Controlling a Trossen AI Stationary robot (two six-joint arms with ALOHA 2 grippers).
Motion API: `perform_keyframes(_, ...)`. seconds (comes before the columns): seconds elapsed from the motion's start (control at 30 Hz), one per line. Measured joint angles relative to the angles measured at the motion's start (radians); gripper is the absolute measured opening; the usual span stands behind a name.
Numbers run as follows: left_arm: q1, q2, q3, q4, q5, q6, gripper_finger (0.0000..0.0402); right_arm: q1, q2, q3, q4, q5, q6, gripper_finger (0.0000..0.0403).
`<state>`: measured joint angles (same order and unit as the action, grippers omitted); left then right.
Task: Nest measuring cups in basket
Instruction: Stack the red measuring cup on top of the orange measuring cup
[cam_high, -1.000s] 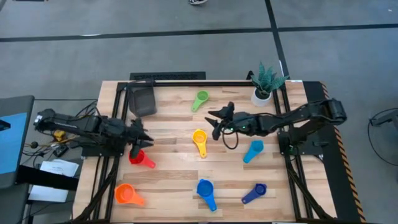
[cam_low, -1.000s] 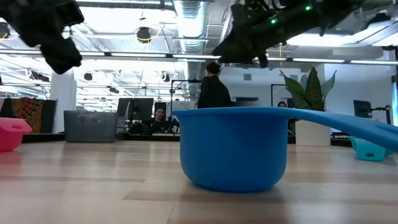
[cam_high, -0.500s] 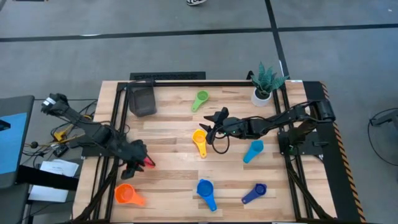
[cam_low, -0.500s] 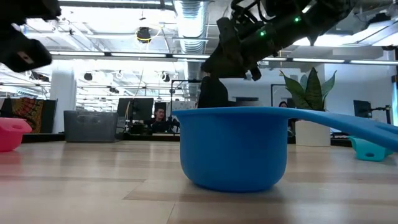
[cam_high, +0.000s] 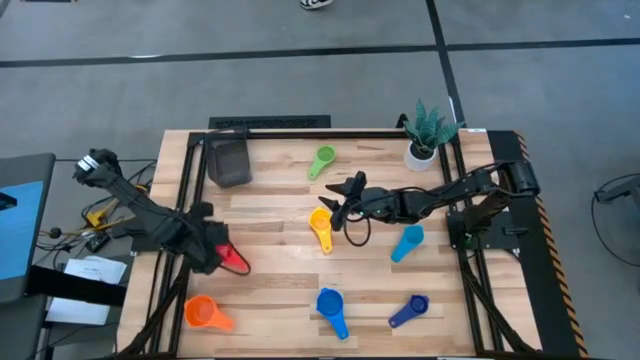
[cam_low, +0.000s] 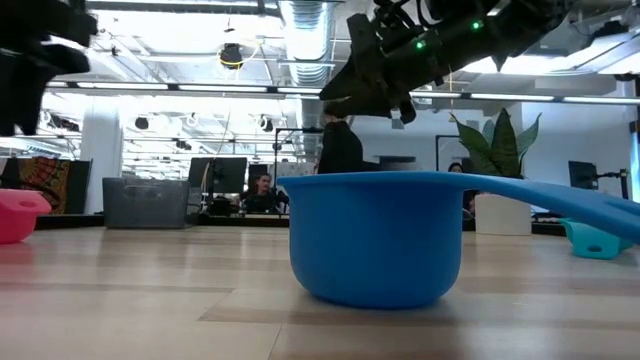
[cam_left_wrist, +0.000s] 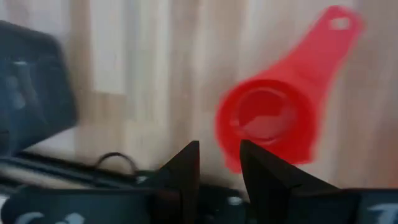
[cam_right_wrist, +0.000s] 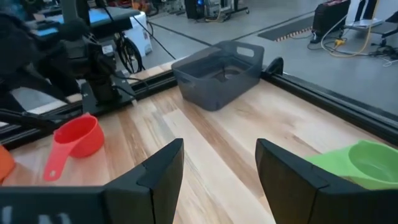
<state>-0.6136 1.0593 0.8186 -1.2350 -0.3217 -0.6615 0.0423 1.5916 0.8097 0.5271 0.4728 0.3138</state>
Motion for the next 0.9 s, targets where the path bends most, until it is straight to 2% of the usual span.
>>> perform_keyframes(0.17,0.123,-0.018,-0.027,0.046,0.036,0.186,0.0104,0.009,0.0,0.0,-0.002,0.0,0.0,0.0222)
perform_keyframes(0.37,0.231,-0.018,-0.093,0.159,0.126,0.371,0.0104,0.014,0.0,0.0,-0.003,0.0,-0.007,0.0224)
perform_keyframes(0.63,0.321,-0.012,-0.102,0.203,0.192,0.458,0.01,0.023,0.0,0.0,-0.034,0.0,-0.019,0.0219)
perform_keyframes(0.9,0.367,0.086,-0.104,0.203,0.23,0.483,0.0079,0.023,0.0,0.0,-0.046,0.0,-0.027,0.022)
